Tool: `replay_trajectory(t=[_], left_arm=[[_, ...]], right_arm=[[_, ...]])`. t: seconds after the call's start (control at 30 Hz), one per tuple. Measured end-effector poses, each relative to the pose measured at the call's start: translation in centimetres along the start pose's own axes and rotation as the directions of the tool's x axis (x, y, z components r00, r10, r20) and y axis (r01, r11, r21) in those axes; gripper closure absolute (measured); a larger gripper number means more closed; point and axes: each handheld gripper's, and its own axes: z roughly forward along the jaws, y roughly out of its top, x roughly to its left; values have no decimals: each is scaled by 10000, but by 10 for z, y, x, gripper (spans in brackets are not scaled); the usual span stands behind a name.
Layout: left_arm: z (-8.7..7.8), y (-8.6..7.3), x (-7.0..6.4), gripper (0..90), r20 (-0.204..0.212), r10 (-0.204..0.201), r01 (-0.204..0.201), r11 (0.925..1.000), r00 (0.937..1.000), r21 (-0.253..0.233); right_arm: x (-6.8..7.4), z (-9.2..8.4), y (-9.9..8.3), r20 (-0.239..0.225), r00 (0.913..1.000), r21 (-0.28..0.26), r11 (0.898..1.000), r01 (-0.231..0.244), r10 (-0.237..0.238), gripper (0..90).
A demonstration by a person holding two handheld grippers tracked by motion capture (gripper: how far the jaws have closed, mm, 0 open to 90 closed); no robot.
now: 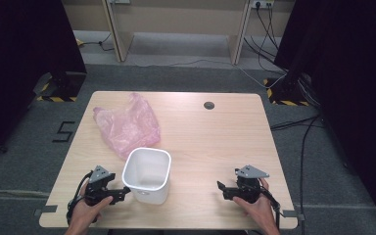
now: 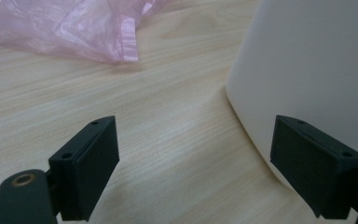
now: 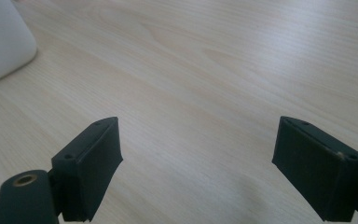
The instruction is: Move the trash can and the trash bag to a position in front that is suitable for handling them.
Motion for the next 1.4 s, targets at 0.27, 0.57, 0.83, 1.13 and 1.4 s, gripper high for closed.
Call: replay_trajectory(t=[0.27, 0.57, 0.83, 1.13, 1.4], left_arm=[[6, 7, -16, 156, -577, -292, 316, 9987, 9979, 410], [25, 20, -46, 156, -149, -219, 233, 9948, 9996, 988], [42, 31, -66, 157, -36, 23, -19, 9926, 10000, 1212], [57, 43, -81, 157, 108, 101, -113, 9926, 9999, 1208], [63, 48, -90, 212, -183, 193, -170, 9928, 9996, 1182]], right_arm=[[13, 0, 8, -258, 9997, -141, 9999, -35, 32, 155], [29, 3, 13, -851, 9960, 50, 9996, 284, -279, 156], [31, 3, 13, -1064, 9941, 52, 9998, 200, -193, 158], [35, 4, 14, -1359, 9906, 14, 9999, 165, -162, 159], [37, 5, 15, -1697, 9855, -32, 10000, -59, 53, 159]])
